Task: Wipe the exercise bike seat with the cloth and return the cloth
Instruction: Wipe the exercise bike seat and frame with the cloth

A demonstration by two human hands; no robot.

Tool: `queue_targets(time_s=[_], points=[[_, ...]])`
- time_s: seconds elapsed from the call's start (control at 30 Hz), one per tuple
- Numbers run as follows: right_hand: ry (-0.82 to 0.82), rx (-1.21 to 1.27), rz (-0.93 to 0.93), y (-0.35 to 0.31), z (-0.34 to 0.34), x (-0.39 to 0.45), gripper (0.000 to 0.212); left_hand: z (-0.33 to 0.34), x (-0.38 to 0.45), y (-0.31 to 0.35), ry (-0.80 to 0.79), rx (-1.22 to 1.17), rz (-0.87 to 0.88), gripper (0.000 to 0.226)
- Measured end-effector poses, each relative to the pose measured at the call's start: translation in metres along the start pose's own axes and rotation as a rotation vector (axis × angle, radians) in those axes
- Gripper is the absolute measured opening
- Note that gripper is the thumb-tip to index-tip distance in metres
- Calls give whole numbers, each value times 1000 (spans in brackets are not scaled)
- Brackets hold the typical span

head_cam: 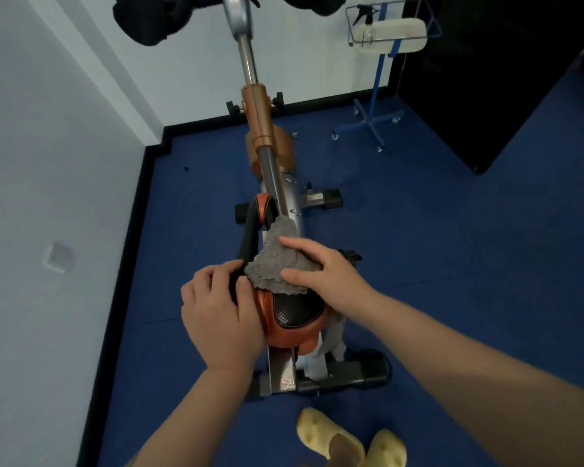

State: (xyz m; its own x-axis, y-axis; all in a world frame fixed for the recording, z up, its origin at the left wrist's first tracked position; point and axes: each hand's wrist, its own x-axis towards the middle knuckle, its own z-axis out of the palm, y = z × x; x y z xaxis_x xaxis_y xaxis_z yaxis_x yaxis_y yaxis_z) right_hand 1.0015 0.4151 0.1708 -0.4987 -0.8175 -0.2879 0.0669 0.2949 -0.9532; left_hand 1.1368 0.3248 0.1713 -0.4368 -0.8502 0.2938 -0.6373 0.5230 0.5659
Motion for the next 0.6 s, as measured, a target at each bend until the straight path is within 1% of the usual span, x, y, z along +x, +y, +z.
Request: queue_targets(time_s=[0.07,0.1,0.13,0.2,0.23,0.3,0.37,0.43,0.5,0.53,0.6], points=[[-48,220,5,8,-1,-2,53,0,-2,0,3,-8,-5,27],[-31,308,15,12,6,-7,51,0,-1,0,2,-14,-12,27],[28,369,29,16,15,-14,47,0,-1,-1,-3,-17,-16,27],[206,428,30,28,36,-34,44,1,1,-1,-22,-13,-13,27],[273,424,15,32,46,-45,46,1,2,-1,-30,-15,-5,26],[353,368,10,31,59,-59,46,0,2,-2,-41,-26,21,25],[375,317,39,24,60,-53,44,-1,3,-3,-62,-33,40,26],[392,303,80,16,55,-36,47,-2,3,-6,-106,-53,51,30],[445,307,124,10,52,-21,50,-3,6,-9,-160,-89,75,32],[494,293,135,9,55,-20,47,-3,8,-10,-197,-96,89,33],[624,237,90,8,67,-28,38,-5,11,-15,-284,-111,127,37]])
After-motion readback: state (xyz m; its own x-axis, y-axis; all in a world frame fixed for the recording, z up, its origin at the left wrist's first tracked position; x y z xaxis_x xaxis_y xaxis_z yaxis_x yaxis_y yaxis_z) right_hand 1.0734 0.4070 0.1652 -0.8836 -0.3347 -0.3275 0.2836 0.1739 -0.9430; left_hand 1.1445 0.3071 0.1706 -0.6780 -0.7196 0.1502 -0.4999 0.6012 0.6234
